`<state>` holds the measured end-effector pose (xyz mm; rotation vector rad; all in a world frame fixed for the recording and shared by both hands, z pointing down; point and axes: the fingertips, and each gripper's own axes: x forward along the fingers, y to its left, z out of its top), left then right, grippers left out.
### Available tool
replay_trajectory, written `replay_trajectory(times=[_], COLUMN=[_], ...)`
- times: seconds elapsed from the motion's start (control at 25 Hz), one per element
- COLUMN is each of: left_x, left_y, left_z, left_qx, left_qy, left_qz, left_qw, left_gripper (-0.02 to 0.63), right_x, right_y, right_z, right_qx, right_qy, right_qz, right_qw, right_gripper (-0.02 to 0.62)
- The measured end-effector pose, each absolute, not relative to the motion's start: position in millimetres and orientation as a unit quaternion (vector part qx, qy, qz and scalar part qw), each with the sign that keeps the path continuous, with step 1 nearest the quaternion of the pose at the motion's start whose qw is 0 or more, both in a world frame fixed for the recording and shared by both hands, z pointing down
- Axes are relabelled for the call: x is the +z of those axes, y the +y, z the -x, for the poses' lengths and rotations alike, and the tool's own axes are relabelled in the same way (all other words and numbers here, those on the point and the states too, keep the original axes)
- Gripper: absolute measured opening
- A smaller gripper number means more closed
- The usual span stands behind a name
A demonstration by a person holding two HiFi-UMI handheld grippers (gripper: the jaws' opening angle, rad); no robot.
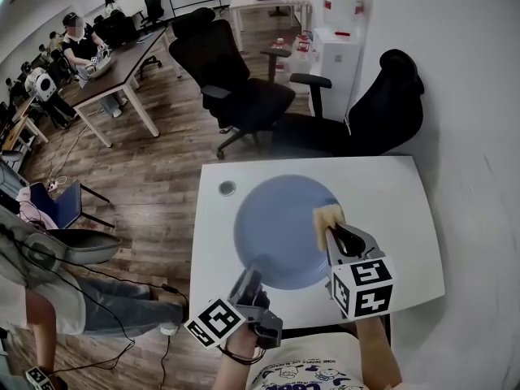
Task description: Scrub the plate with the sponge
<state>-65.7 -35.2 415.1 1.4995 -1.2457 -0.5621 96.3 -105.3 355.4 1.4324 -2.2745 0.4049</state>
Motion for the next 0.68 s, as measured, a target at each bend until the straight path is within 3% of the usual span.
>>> replay_trajectory(times=[0.68], left_x=[418], left_y=[-24], left_z=[59], left_qx=[-0.234], left_qy=[-0.519], left_qz=[-0.629], left_qw=[0.53], left_gripper=[0.067], right_x=[358], right_y=[-93], right_z=[-103], right_qx=[0.147], right_qy=[-0.816], right_qz=[-0.518], right_qw=[0.21], right_gripper=[0.044])
